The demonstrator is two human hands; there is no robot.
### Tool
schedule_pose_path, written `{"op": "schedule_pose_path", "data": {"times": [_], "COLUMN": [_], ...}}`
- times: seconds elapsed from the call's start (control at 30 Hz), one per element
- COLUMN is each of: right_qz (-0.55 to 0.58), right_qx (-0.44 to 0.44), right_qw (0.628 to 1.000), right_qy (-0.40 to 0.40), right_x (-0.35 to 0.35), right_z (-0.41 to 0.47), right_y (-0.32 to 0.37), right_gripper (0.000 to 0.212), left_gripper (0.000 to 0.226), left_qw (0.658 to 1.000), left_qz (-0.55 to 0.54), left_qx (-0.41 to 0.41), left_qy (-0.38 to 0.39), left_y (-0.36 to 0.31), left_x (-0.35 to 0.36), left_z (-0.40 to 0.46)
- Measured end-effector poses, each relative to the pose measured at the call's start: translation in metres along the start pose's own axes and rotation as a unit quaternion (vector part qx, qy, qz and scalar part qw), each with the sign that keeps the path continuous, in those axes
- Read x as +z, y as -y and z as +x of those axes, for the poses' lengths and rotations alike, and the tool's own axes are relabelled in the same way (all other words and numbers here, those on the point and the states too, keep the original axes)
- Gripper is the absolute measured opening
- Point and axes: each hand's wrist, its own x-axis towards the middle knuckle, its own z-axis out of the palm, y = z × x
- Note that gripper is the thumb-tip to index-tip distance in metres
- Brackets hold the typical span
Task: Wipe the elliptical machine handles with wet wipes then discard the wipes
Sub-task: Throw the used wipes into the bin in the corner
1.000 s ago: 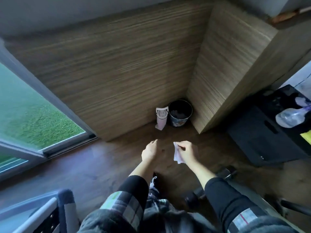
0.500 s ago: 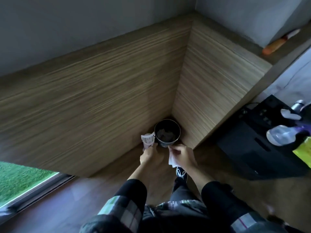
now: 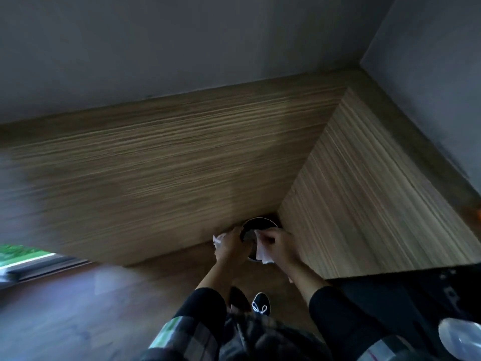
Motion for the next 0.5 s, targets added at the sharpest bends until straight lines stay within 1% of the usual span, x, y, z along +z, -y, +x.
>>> {"op": "schedule_pose_path", "data": {"times": [0.1,0.2,0.27,0.37,0.5], "right_qz": [-0.014,-0.009,-0.009,-0.056,-0.07], "right_qx": [0.001,-0.016,-0.019,-0.033,0.014], "right_qw": [1.0,1.0,1.0,0.998,0.997], "right_qy": [0.021,-0.002,-0.019,-0.027,-0.012], "right_x": [-0.002,-0.007,-0.012,-0.02,-0.029], "right_z": [0.023,0.044,0.056,0.076,0.105], "right_y": [0.003,0.013,0.02,0.023,0.02], "right_gripper": [0.021,0.019,0.02,0.021,0.023], "left_gripper": [0.039,0.037,0.043,0.05,0.054], "left_qw": [1.0,0.999,0.999,0.999,0.999], "left_qz": [-0.01,0.024,0.018,0.002,-0.014], "left_qx": [0.001,0.032,0.036,0.027,0.008], "left_qy": [-0.017,-0.02,-0.021,-0.031,-0.041], "left_y": [-0.007,-0.015,-0.019,-0.02,-0.021], "left_x": [-0.003,-0.017,-0.027,-0.039,-0.05], "left_z": [0.013,0.03,0.041,0.056,0.072]}}
